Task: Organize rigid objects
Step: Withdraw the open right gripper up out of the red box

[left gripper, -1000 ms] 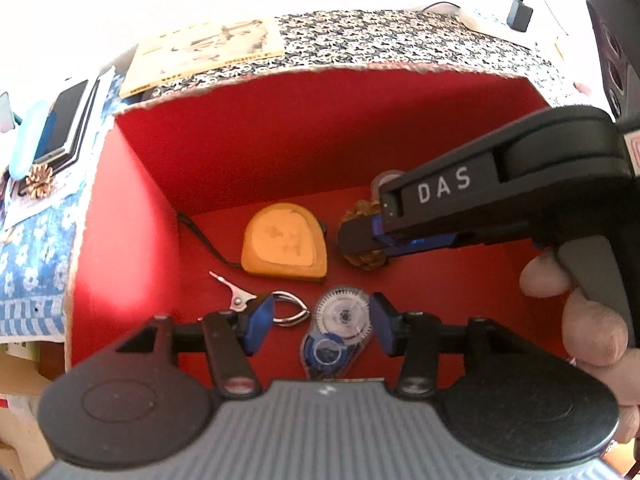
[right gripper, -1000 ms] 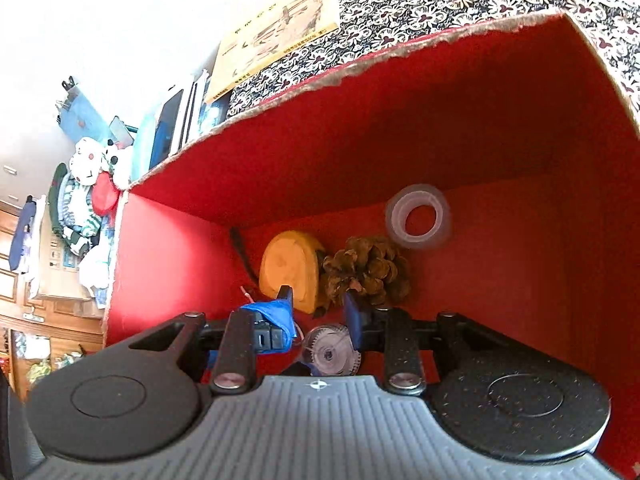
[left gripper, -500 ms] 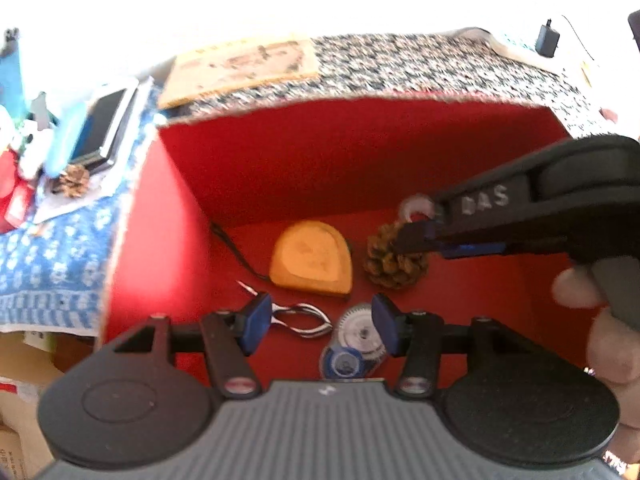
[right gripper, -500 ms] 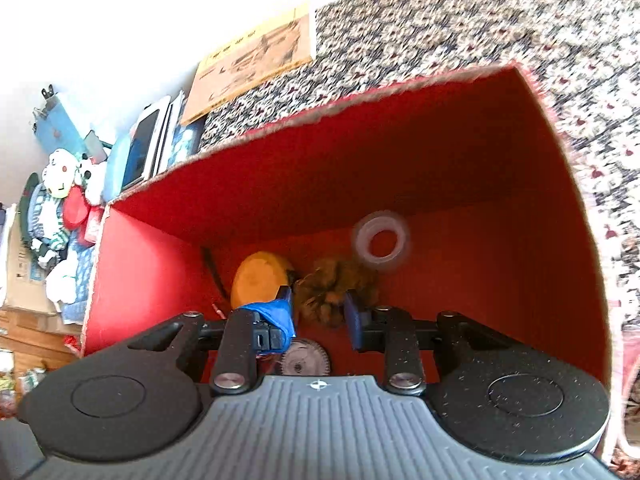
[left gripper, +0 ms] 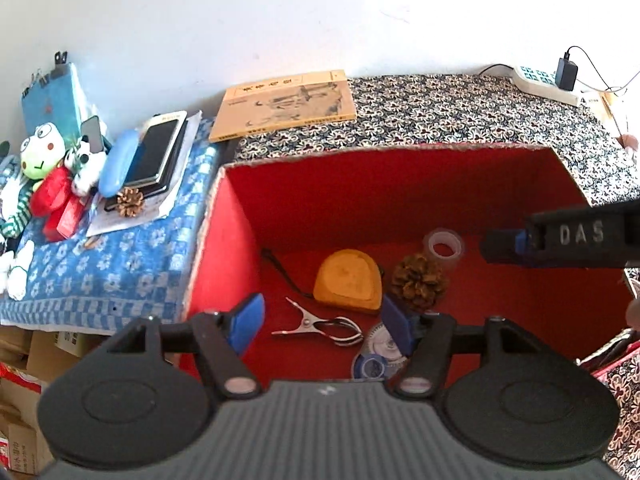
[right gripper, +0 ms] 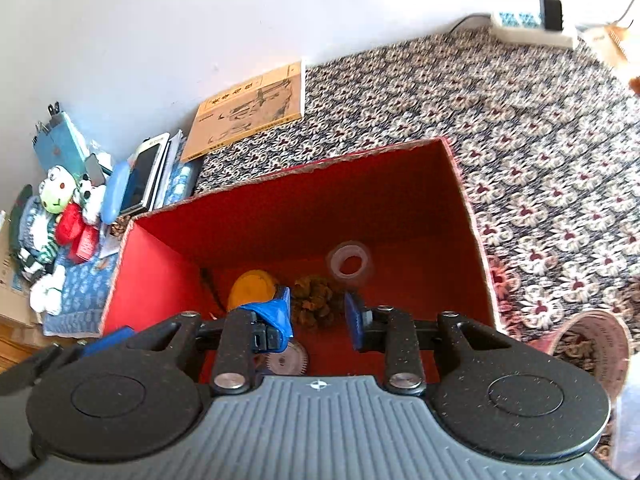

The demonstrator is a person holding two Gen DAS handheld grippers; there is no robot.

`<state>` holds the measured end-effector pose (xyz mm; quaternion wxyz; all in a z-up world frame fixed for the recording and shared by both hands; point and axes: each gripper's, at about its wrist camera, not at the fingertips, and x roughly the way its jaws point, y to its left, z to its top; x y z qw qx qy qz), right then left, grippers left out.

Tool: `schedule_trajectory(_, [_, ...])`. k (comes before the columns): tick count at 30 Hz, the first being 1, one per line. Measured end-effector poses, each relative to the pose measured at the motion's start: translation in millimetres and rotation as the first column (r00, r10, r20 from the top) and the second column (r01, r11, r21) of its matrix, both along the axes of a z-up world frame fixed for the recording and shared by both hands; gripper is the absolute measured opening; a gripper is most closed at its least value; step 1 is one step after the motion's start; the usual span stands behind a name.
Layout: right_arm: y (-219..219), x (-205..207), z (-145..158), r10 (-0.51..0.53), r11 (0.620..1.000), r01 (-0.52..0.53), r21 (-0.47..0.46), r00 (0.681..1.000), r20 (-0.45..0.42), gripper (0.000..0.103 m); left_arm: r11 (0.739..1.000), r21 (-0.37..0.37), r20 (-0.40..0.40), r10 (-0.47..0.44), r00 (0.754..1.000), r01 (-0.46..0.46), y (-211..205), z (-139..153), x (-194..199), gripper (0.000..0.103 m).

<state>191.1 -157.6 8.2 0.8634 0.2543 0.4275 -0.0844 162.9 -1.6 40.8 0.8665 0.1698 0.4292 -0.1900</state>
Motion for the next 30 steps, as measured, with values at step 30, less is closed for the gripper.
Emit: schedule_trajectory(30, [27.0,-55.5,20.8,-0.021,0.995,0.026,-0.096,0.998,0.057,0.015,0.999,0.006,0.029,0.035,0.999,-0.035,10.1,19.8,-27.0,0.070])
